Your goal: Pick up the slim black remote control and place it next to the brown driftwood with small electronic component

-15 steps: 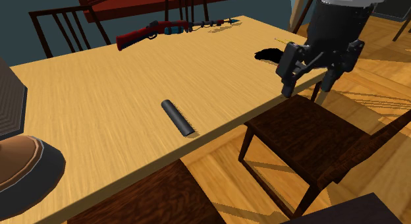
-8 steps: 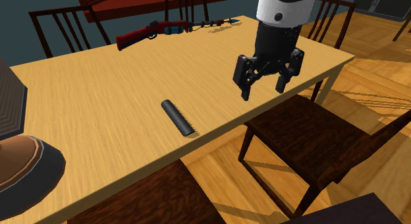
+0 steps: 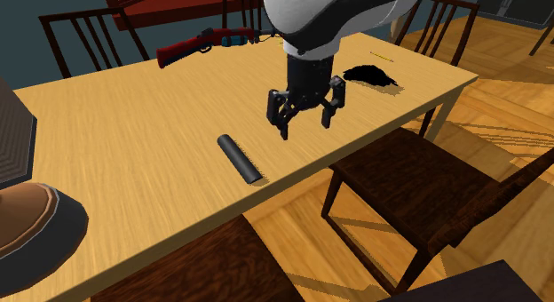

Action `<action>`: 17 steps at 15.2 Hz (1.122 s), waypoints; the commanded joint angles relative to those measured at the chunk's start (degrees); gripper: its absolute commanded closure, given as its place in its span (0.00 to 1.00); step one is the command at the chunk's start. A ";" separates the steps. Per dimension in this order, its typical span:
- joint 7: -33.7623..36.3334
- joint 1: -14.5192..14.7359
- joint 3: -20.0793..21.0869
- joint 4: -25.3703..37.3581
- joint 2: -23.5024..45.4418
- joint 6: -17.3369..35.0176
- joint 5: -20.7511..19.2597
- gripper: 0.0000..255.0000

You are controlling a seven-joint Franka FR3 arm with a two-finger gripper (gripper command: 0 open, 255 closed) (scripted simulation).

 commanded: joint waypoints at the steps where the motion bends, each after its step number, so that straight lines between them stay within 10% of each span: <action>1: 1.64 0.93 0.94 3.38 4.42 1.06 -1.73 0.00; 17: 7.87 11.26 1.29 36.44 36.67 -0.72 -14.05 0.00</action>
